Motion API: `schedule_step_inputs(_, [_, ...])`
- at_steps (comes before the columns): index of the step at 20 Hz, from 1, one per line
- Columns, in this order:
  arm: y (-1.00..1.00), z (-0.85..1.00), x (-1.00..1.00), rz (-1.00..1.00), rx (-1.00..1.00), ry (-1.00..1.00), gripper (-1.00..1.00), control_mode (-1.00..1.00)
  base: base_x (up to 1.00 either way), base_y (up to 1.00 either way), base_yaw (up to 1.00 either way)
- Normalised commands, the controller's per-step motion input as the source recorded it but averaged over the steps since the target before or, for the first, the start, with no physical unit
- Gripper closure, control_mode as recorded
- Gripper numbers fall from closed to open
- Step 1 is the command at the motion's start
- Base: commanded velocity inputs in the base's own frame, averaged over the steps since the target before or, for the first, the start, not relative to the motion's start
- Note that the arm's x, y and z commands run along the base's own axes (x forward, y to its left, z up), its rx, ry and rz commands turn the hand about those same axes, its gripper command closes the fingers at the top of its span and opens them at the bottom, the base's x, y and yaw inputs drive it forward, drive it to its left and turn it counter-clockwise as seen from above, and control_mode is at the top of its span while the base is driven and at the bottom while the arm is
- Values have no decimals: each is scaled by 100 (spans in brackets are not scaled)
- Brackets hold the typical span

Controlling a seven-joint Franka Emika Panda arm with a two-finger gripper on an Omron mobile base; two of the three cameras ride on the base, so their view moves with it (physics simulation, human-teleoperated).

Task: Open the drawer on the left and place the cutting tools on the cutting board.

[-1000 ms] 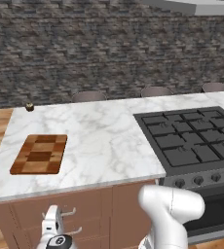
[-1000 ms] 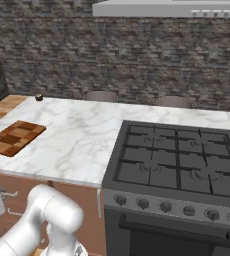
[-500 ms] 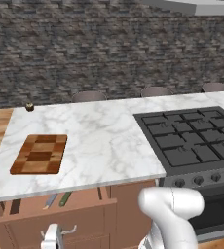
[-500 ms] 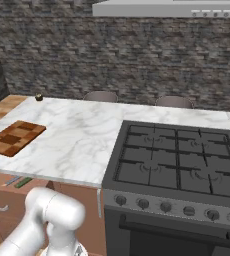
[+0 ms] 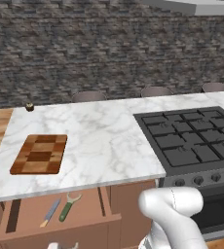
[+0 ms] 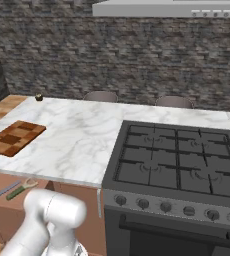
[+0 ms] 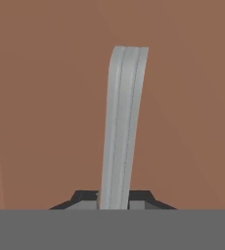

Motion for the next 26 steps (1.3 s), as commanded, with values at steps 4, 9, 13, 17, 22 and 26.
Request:
schedule_step_inputs(4, [0, -8, -55, 0, 0, 0, 100, -100, 0, 0, 0])
schedule_step_inputs(9, [0, -6, -51, 0, 0, 0, 100, -100, 0, 0, 0])
schedule_step_inputs(13, [0, -3, -44, 0, 0, 0, 100, -100, 0, 0, 0])
schedule_step_inputs(17, [0, -1, -47, 0, 0, 0, -100, -100, 0, 0, 0])
schedule_step_inputs(22, [0, 0, -55, 0, 0, 0, -100, -100, 0, 0, 0])
schedule_step_inputs(26, [0, 0, -78, 0, 0, -4, -100, -100, 0, 0, 0])
